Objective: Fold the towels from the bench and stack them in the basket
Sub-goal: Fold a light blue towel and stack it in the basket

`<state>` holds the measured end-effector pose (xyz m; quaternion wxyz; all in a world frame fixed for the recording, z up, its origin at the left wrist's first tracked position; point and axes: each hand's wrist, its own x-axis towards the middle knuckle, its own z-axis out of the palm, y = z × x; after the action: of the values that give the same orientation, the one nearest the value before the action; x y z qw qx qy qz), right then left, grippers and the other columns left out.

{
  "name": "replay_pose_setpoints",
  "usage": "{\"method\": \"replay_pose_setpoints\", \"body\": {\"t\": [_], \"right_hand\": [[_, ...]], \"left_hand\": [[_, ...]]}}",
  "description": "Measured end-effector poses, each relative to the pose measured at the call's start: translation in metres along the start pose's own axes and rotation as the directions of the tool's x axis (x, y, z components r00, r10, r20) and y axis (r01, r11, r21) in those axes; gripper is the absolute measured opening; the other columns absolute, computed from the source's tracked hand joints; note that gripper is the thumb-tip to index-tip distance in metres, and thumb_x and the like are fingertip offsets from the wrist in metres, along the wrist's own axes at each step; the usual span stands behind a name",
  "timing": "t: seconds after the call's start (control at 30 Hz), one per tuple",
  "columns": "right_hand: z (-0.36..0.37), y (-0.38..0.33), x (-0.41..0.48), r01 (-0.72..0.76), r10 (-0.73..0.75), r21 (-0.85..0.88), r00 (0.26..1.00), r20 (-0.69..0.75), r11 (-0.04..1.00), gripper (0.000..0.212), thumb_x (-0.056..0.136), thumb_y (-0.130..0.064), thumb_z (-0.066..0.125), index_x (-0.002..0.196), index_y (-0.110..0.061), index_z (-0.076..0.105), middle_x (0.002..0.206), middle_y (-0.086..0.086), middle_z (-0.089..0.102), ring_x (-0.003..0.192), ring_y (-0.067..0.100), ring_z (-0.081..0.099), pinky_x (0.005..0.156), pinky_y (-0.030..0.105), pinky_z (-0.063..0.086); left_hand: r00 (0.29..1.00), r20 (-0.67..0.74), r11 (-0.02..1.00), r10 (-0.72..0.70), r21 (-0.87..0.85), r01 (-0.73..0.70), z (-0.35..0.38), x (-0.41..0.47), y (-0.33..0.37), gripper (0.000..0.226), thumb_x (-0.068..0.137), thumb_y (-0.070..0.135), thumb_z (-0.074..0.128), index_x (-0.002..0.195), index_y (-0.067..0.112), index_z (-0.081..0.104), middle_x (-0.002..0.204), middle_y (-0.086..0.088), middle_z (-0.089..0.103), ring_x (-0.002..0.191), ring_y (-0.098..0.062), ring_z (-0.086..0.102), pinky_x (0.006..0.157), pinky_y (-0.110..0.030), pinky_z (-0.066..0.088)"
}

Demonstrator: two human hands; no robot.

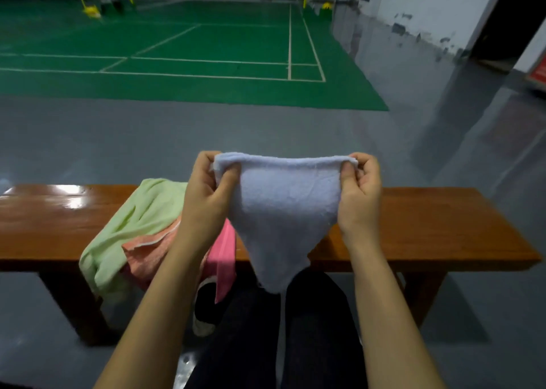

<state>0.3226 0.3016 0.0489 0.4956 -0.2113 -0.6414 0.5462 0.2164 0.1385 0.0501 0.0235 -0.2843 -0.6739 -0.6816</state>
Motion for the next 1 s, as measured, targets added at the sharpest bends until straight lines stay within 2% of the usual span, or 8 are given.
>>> {"method": "replay_pose_setpoints", "body": {"t": [0.1, 0.23, 0.4, 0.57, 0.67, 0.73, 0.83, 1.0], "right_hand": [[-0.005, -0.021, 0.005, 0.029, -0.029, 0.026, 0.999, -0.018, 0.999, 0.021, 0.099, -0.011, 0.046, 0.085, -0.026, 0.048, 0.078, -0.007, 0.051, 0.063, -0.006, 0.046, 0.060, 0.010, 0.037], [-0.008, -0.031, 0.009, 0.012, -0.011, 0.038, 1.000, -0.018, 0.999, 0.020, 0.099, -0.014, 0.046, 0.085, -0.027, 0.049, 0.078, -0.006, 0.053, 0.063, -0.004, 0.047, 0.058, 0.012, 0.040], [0.004, -0.018, 0.032, -0.149, 0.149, 0.016, 0.989, 0.016, 0.989, 0.018, 0.098, -0.014, 0.050, 0.083, -0.023, 0.055, 0.080, 0.002, 0.059, 0.073, 0.014, 0.052, 0.065, 0.030, 0.044], [0.018, -0.035, 0.074, -0.144, 0.144, 0.068, 0.990, 0.005, 0.987, 0.011, 0.099, -0.014, 0.049, 0.092, -0.012, 0.057, 0.075, -0.002, 0.054, 0.066, 0.006, 0.046, 0.058, 0.014, 0.039], [0.019, -0.043, 0.087, -0.097, 0.097, 0.111, 0.995, 0.005, 0.989, 0.014, 0.099, -0.015, 0.048, 0.089, -0.017, 0.057, 0.082, -0.002, 0.056, 0.076, 0.007, 0.050, 0.071, 0.025, 0.043], [0.016, -0.031, 0.084, -0.122, 0.121, 0.108, 0.992, 0.024, 0.987, 0.017, 0.099, -0.014, 0.047, 0.087, -0.021, 0.056, 0.087, 0.001, 0.059, 0.083, 0.012, 0.053, 0.078, 0.032, 0.046], [0.006, 0.012, 0.059, -0.231, 0.228, 0.075, 0.973, 0.047, 0.970, 0.019, 0.099, -0.011, 0.048, 0.085, -0.020, 0.056, 0.083, 0.001, 0.059, 0.082, 0.014, 0.055, 0.077, 0.037, 0.045], [-0.014, 0.095, -0.017, -0.446, 0.447, -0.037, 0.887, 0.118, 0.894, 0.016, 0.098, -0.010, 0.048, 0.088, -0.017, 0.058, 0.082, 0.001, 0.061, 0.078, 0.012, 0.056, 0.067, 0.023, 0.045]], "left_hand": [[0.999, -0.024, 1.000, 0.025, -0.001, -0.025, 0.004, 0.005, 0.023, 0.005, 0.094, 0.026, 0.057, 0.091, 0.028, 0.054, 0.084, 0.003, 0.058, 0.075, -0.012, 0.055, 0.065, -0.032, 0.046], [0.998, -0.017, 0.992, 0.065, 0.113, -0.062, 0.005, 0.013, 0.034, 0.015, 0.094, 0.019, 0.056, 0.088, 0.007, 0.062, 0.076, 0.001, 0.058, 0.065, -0.003, 0.047, 0.060, -0.018, 0.040], [1.000, -0.016, 0.993, -0.002, 0.121, 0.003, 0.009, 0.037, 0.018, 0.022, 0.094, 0.018, 0.056, 0.084, -0.002, 0.058, 0.074, -0.004, 0.054, 0.066, -0.005, 0.043, 0.060, -0.025, 0.038], [0.993, -0.059, 0.993, 0.099, 0.075, -0.095, 0.019, 0.076, 0.041, 0.026, 0.095, 0.011, 0.054, 0.069, 0.014, 0.052, 0.062, 0.014, 0.046, 0.058, 0.002, 0.035, 0.054, -0.015, 0.032], [0.982, -0.046, 0.980, 0.184, 0.091, -0.179, 0.020, 0.086, 0.054, 0.020, 0.096, 0.014, 0.052, 0.082, 0.001, 0.057, 0.072, -0.003, 0.050, 0.064, -0.003, 0.039, 0.057, -0.017, 0.032], [0.981, -0.010, 0.974, 0.195, 0.119, -0.192, 0.018, 0.078, 0.045, 0.017, 0.097, 0.016, 0.051, 0.085, 0.007, 0.059, 0.077, -0.004, 0.056, 0.067, -0.003, 0.044, 0.059, -0.016, 0.035], [0.990, 0.076, 0.975, 0.120, 0.179, -0.132, 0.014, 0.049, 0.006, 0.016, 0.097, 0.016, 0.050, 0.087, 0.022, 0.061, 0.081, 0.010, 0.062, 0.072, 0.006, 0.052, 0.063, -0.012, 0.040], [0.977, 0.167, 0.943, -0.130, 0.326, 0.070, -0.002, -0.021, -0.093, 0.019, 0.093, 0.023, 0.053, 0.101, 0.010, 0.065, 0.097, 0.004, 0.068, 0.091, 0.000, 0.057, 0.083, -0.022, 0.043]]}}
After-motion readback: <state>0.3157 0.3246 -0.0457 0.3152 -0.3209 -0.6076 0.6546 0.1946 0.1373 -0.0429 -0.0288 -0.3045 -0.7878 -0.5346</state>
